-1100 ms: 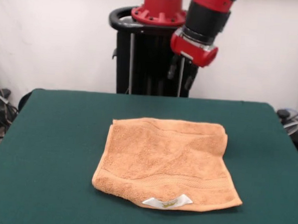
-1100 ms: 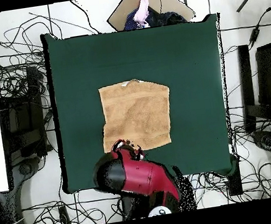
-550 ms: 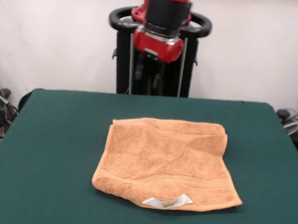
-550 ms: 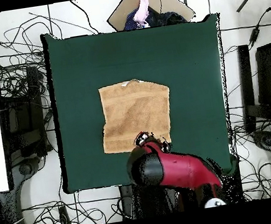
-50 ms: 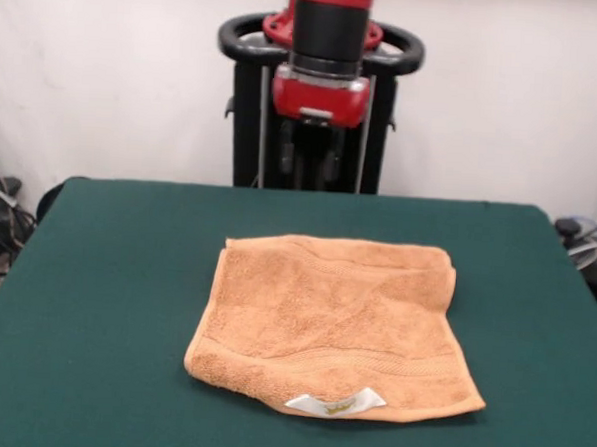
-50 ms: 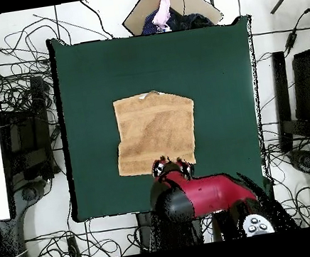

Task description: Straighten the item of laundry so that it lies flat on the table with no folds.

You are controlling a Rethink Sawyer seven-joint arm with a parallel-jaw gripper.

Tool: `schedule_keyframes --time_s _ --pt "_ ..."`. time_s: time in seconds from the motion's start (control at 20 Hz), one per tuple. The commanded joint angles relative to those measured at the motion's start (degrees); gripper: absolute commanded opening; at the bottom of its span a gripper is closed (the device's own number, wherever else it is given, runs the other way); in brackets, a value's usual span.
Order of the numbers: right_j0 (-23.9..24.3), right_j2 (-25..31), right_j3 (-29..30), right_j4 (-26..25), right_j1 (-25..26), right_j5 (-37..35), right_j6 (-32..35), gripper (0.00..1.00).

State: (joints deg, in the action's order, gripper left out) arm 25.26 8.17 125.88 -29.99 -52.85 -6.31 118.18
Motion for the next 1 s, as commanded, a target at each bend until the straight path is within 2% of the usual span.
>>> schedule_keyframes --time_s 0.05,0.4,0.6,0.8,1.0 --pt "-3.3 12.3 5.6 -7.8 0.3 3.2 -3.7 1.00" --pt "-5.3 15.5 2.3 -12.6 7.6 7.3 -1.0 1.00" --pt "-5.7 17.9 0.7 -13.1 10.1 7.1 -0.2 1.00" --pt "-8.0 17.5 -1.3 -12.1 10.7 5.8 0.9 1.00" --pt "-12.5 12.0 -3.9 -9.8 11.1 5.2 3.8 1.00"
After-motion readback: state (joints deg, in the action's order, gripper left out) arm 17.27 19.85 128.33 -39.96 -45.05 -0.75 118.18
